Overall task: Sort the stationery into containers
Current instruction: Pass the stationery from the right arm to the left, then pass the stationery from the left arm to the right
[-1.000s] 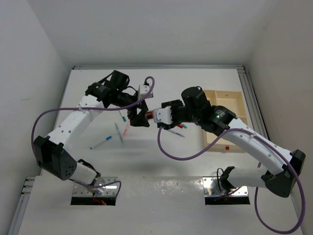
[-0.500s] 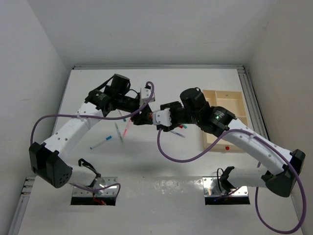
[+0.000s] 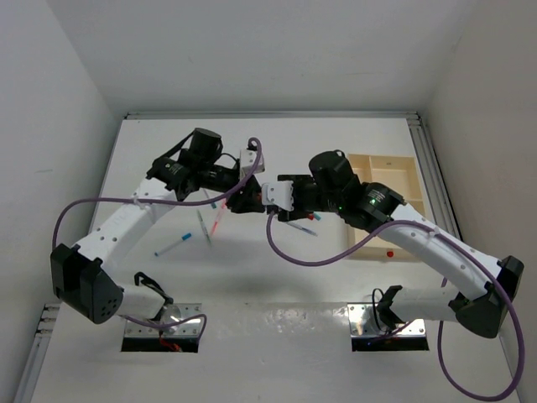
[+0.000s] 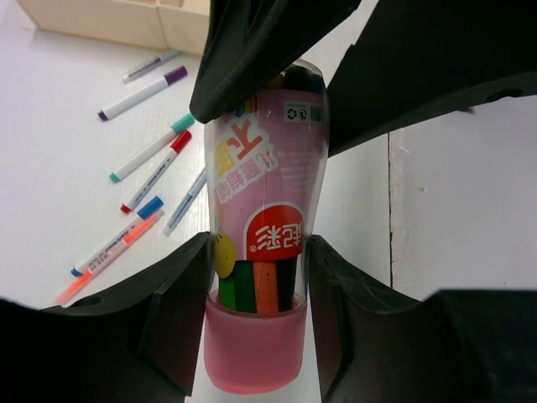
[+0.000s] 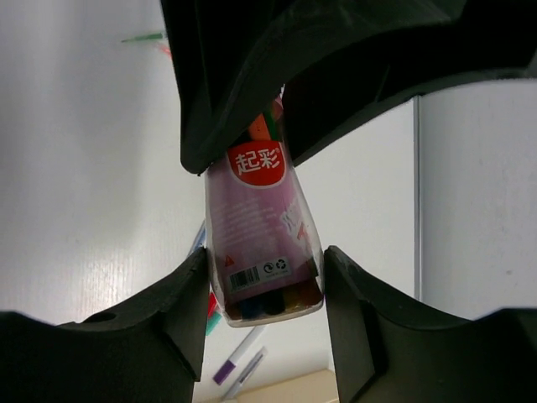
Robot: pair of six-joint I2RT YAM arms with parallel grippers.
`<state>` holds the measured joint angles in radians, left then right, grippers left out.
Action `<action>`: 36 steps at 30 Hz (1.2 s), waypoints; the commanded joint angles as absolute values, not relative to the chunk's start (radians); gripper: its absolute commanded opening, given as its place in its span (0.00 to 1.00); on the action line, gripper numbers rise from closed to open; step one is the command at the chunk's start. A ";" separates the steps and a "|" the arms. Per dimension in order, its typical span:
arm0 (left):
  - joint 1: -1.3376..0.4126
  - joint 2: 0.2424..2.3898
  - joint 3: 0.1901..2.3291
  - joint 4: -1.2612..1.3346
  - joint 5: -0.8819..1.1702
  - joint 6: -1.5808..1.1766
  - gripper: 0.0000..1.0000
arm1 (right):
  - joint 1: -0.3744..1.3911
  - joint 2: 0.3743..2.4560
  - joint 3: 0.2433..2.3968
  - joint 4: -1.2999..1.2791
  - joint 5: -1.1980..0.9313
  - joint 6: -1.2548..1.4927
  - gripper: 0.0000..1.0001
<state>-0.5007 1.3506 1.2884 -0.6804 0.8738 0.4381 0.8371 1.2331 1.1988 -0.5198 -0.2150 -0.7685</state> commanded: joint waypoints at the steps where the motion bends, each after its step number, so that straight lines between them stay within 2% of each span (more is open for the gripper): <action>1: -0.465 1.307 1.249 -0.511 0.937 0.278 0.00 | 0.835 1.189 1.244 -0.242 -0.134 -0.594 0.39; 2: -0.450 1.296 1.237 -0.470 0.937 0.235 0.00 | 0.822 1.192 1.256 -0.250 -0.127 -0.563 0.51; 3: -0.418 1.276 1.209 -0.377 0.937 0.148 0.00 | 0.809 1.192 1.272 -0.256 -0.124 -0.522 0.72; 4: -0.399 1.264 1.194 -0.321 0.933 0.105 0.00 | 0.777 1.195 1.294 -0.261 -0.115 -0.446 0.78; 7: -0.322 1.229 1.147 -0.096 0.925 -0.125 0.00 | 0.712 1.187 1.333 -0.265 -0.107 -0.307 0.88; 14: -0.285 1.206 1.138 0.148 0.878 -0.380 0.00 | 0.525 1.213 1.440 -0.345 -0.208 0.078 0.87; 18: -0.285 1.187 1.114 0.268 0.808 -0.540 0.00 | 0.408 1.288 1.517 -0.405 -0.395 0.443 0.86; 23: -0.302 1.167 1.083 0.350 0.749 -0.684 0.00 | 0.360 1.411 1.587 -0.290 -0.642 0.793 0.86; 28: -0.324 1.149 1.045 0.380 0.719 -0.733 0.00 | 0.417 1.447 1.609 -0.259 -0.646 0.868 0.89; 36: -0.348 1.161 1.015 0.443 0.719 -0.772 0.00 | 0.485 1.483 1.609 -0.253 -0.626 0.844 0.87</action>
